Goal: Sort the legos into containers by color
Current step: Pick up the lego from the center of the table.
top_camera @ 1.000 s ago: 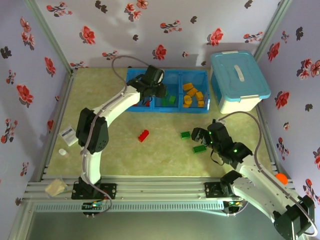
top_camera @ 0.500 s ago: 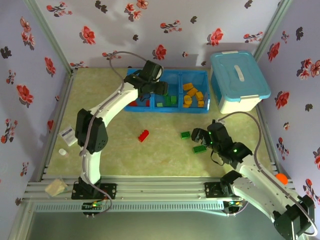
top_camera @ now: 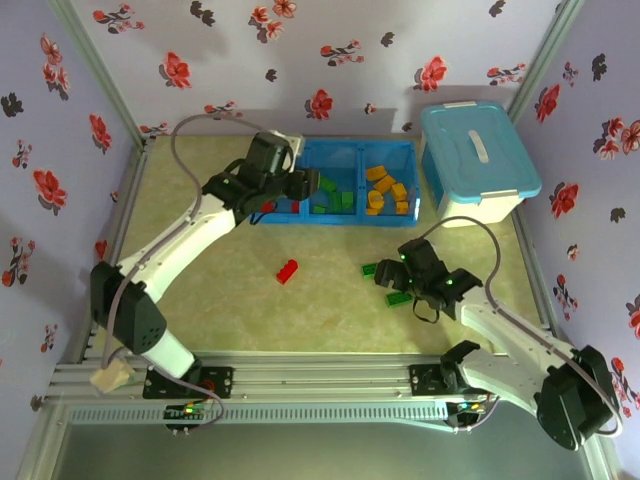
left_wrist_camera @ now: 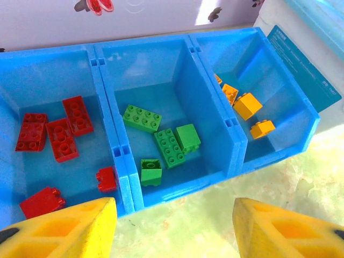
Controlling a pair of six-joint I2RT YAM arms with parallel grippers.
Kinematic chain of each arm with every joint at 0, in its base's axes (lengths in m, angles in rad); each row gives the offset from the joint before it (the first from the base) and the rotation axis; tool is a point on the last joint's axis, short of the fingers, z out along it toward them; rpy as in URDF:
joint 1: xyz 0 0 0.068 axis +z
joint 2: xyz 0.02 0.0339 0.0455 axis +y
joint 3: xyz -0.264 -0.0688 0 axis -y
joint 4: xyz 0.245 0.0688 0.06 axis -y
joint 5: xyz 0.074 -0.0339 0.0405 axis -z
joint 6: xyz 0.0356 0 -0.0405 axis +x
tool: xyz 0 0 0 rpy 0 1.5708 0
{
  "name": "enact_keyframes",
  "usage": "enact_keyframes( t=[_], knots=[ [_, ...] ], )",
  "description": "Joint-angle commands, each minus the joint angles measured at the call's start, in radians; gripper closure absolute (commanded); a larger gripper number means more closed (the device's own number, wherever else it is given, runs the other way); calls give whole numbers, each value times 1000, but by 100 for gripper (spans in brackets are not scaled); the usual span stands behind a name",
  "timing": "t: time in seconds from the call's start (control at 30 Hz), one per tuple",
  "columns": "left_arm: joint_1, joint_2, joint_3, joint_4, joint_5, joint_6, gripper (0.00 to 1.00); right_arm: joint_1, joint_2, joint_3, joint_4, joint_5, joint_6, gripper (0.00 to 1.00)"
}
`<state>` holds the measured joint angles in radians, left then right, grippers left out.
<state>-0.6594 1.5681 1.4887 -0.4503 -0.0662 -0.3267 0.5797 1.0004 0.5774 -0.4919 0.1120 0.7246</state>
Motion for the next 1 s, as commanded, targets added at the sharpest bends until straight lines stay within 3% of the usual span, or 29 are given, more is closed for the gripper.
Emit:
enact_keyframes(
  t=[0.0,0.4,0.53,0.97],
  knots=[
    [-6,-77,-90,66,10,-11,41,21,85,79,-7,2,-46,6],
    [-7,-260,-360,84,-38,-34,41,104,513,351,-156,84,-102,12],
    [-6,-299,-413,82,-58,-40,41,115,584,388,-161,91,-100,13],
    [-6,-466,-628,50,-102,-94,41,118,711,460,-151,85,-113,29]
  ],
)
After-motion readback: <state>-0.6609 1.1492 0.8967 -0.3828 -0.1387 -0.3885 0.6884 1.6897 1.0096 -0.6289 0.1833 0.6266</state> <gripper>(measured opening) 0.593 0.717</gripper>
